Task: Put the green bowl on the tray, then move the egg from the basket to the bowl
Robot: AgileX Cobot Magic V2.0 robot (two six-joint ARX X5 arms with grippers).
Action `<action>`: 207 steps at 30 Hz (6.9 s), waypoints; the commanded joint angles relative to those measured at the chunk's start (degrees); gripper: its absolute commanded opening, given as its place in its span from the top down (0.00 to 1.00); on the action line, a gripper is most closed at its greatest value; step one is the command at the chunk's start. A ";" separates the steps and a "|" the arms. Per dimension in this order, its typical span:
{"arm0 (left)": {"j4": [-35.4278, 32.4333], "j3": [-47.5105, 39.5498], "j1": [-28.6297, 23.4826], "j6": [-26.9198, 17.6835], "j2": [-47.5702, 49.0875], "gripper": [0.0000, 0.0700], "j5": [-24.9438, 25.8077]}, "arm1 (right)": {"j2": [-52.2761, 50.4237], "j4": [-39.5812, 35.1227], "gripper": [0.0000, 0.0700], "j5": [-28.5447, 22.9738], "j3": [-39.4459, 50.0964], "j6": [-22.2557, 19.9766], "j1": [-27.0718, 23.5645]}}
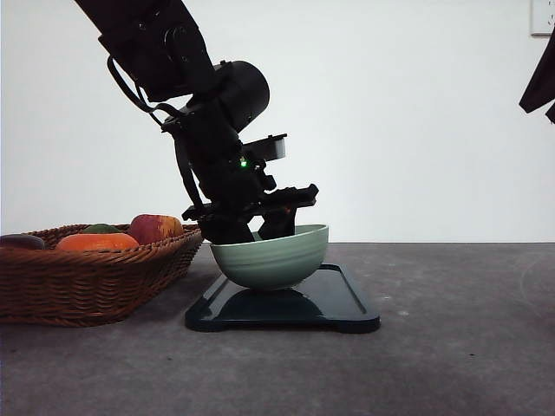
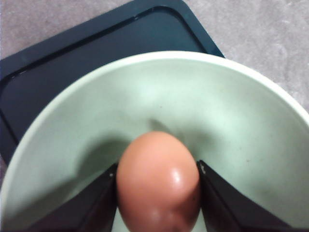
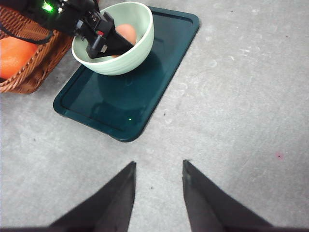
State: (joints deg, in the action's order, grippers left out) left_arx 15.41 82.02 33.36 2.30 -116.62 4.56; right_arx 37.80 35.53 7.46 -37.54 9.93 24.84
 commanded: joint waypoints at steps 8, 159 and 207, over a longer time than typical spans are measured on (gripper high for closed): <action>0.59 1.57 0.82 0.12 -1.36 0.49 -0.11 | 0.31 -0.33 0.73 -0.02 -0.28 0.57 0.31; -4.82 -81.24 -34.21 1.82 116.39 1.00 -0.26 | 6.64 -7.24 0.98 6.03 -0.31 -2.92 0.68; -4.78 -81.22 -34.21 1.82 116.41 1.00 -0.26 | -37.59 -33.00 0.98 -6.03 36.85 -12.00 -23.54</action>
State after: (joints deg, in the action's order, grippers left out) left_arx 10.20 1.87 -0.86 4.05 -0.30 4.27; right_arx 0.21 2.86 1.50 -0.93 -2.74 1.42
